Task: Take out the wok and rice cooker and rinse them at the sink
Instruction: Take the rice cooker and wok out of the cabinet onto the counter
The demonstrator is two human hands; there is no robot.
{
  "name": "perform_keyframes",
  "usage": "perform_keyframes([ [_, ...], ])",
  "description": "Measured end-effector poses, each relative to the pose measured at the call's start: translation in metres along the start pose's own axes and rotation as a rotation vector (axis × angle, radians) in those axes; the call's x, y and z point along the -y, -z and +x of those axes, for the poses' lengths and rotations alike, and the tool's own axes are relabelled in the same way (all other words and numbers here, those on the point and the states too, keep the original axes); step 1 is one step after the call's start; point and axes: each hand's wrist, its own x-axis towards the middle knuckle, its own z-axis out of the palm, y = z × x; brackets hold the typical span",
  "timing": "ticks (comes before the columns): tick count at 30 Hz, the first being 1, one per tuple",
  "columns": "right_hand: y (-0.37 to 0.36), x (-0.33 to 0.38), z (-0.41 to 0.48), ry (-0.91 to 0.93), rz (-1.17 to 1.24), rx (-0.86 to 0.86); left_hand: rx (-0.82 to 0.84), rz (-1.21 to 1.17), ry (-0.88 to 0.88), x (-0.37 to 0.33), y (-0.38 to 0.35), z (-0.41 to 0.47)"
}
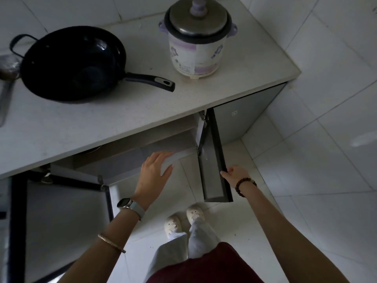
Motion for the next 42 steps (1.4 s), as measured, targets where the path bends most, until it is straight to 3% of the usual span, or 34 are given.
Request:
perform_keyframes([
  [4, -0.023, 0.020, 0.000, -0.014, 0.139, 0.071, -0.059, 0.011, 0.079, 0.027, 0.016, -0.018],
  [11, -0.064, 0.071, -0.001, -0.185, 0.764, 0.194, -0.175, 0.068, 0.180, 0.061, 0.047, -0.049],
  [16, -0.083, 0.111, -0.005, -0.210, 0.928, 0.239, -0.238, 0.072, 0.257, 0.082, 0.062, -0.074],
  [24, -0.089, 0.172, 0.000, -0.183, 1.190, 0.484, -0.343, 0.100, 0.356, 0.101, 0.068, -0.099],
  [33, -0.088, 0.224, 0.024, -0.147, 1.267, 0.585, -0.403, 0.060, 0.440, 0.106, 0.054, -0.108],
  [42, -0.091, 0.257, 0.050, -0.106, 1.263, 0.564, -0.423, 0.011, 0.515, 0.109, 0.050, -0.109],
])
